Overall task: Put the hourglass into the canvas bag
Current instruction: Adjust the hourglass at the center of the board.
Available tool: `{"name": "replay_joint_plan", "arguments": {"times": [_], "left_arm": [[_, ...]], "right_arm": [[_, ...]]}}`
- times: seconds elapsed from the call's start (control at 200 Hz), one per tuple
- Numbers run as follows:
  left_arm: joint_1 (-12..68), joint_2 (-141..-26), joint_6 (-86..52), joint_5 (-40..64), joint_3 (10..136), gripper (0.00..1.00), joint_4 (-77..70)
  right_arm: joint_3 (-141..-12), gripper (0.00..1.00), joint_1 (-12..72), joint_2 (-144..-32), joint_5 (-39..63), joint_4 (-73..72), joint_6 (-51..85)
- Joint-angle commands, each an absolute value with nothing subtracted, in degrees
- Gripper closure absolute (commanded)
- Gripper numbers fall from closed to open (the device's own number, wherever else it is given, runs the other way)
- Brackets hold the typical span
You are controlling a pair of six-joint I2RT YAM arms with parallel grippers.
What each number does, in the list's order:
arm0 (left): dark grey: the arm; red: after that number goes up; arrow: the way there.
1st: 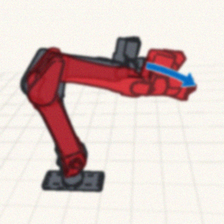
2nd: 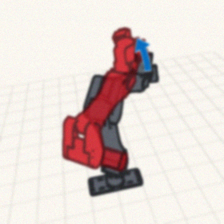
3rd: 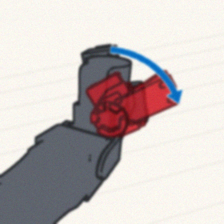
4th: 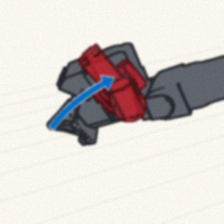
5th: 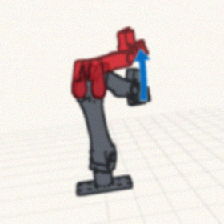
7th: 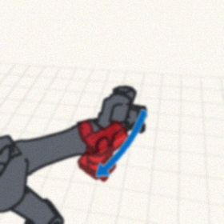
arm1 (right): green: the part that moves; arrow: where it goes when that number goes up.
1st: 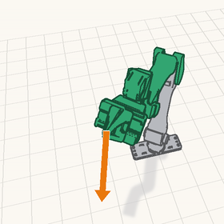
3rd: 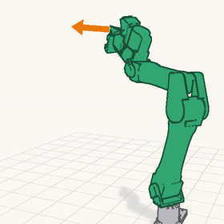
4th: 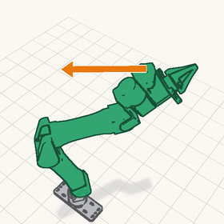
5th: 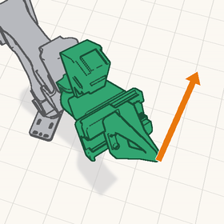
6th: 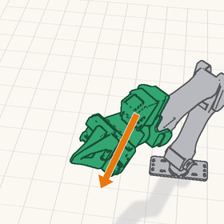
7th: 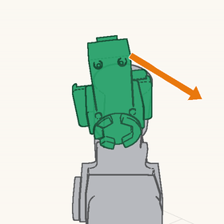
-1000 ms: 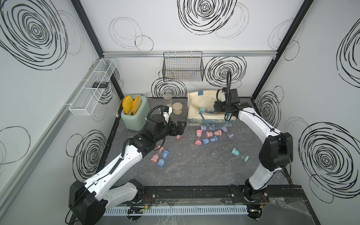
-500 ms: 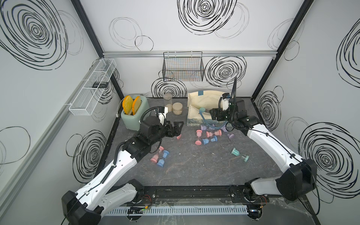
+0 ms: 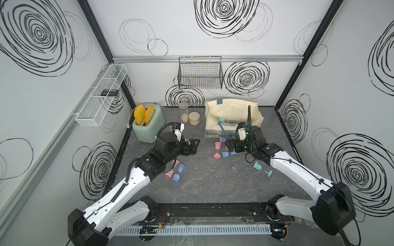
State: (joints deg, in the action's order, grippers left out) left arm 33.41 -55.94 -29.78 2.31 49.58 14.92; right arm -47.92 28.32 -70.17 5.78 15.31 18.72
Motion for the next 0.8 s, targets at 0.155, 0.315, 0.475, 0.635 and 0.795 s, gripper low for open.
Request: {"name": "replay_joint_plan", "arguments": {"times": [0.155,0.315,0.475,0.635,0.795], "left_arm": [[35.1,-56.4,-30.8,0.0,48.3,0.04,11.8],[36.6,-57.1,-32.0,-0.3,47.8,0.04,10.5],[38.6,-58.1,-32.6,-1.6,47.9,0.04,10.1],[39.5,-58.5,-33.0,-2.4,47.6,0.04,9.5],[39.6,-59.1,-32.9,-2.3,48.0,0.04,9.7]], "right_arm": [[-40.4,0.03,22.9,-71.6,12.0,8.0,24.2],[-39.4,0.03,19.2,-75.5,14.1,7.2,24.0],[-37.7,0.03,18.6,-78.3,13.9,2.6,24.0],[-37.6,0.03,18.1,-81.1,13.9,-0.2,23.6],[-37.7,0.03,18.3,-83.2,14.3,-1.6,23.4]]}}
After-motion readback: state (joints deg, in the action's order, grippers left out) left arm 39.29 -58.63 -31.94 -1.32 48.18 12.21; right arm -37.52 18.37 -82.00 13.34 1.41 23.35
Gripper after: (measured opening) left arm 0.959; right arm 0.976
